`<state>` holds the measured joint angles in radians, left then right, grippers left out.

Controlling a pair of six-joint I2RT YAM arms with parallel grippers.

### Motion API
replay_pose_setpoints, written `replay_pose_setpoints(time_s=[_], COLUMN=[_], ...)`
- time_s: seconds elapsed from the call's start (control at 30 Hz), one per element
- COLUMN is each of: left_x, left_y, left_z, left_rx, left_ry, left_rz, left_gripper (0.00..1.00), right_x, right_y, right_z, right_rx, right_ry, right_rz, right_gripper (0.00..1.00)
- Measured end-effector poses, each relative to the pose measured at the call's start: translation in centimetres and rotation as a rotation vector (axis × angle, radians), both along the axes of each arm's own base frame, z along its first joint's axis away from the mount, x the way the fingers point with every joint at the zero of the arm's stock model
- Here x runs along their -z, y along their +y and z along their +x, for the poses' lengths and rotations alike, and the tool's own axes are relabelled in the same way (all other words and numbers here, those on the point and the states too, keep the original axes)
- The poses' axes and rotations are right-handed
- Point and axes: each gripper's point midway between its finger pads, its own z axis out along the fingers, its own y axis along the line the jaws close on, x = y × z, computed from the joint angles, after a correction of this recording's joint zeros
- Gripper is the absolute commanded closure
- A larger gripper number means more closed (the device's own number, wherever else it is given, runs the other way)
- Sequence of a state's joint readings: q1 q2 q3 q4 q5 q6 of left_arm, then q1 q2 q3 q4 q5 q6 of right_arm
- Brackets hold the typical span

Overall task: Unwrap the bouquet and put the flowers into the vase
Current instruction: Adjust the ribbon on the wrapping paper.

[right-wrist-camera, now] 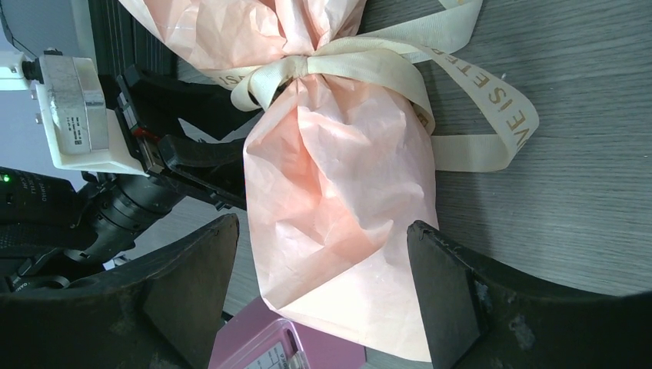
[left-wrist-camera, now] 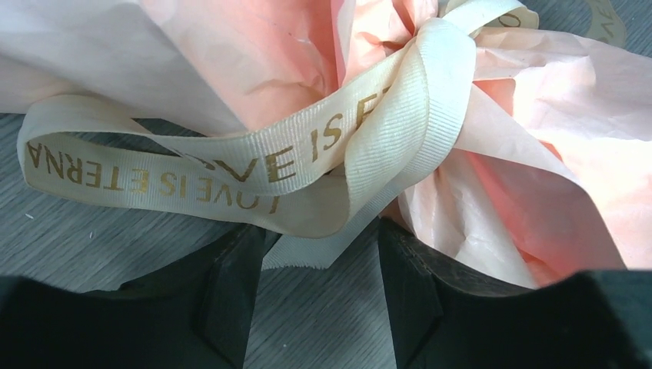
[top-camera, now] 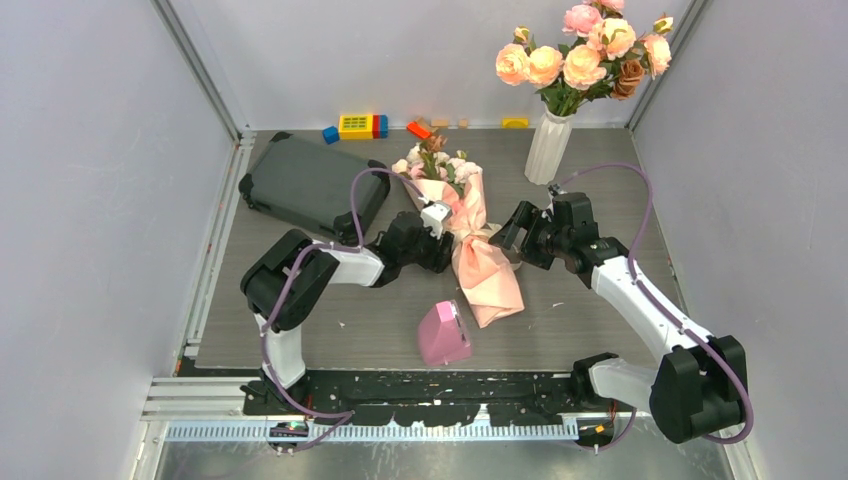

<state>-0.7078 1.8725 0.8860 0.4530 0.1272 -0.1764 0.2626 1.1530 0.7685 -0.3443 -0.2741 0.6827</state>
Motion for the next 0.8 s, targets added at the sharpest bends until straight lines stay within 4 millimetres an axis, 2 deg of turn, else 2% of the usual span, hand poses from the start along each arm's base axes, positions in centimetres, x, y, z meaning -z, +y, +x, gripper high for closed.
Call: replay_pose_setpoints(time_s=[0.23,0.6,0.8], left_x=[0.0,0.2,0.4], left_y=[-0.8,-1.4,-1.0], left_z=[0.8,0.7,0.4], left_rx=[0.002,0.013,-0.024], left_ry=[-0.02,-0.029,-0.013], left_rz=[-0.011,-0.016,-0.042], left_gripper=[0.44,0.98,1.0], right_x=[0.0,0.2,0.2], right_y=[0.1,0.3,0.2], right_z=[-0.1,0.0,0.1], right_rx=[-0.006,-0.014,-0.025], right_ry=[-0.001,0.004,-0.009], right_rz=[0.001,0.0,-0.008], right_gripper=[0.15,0.15,0.15])
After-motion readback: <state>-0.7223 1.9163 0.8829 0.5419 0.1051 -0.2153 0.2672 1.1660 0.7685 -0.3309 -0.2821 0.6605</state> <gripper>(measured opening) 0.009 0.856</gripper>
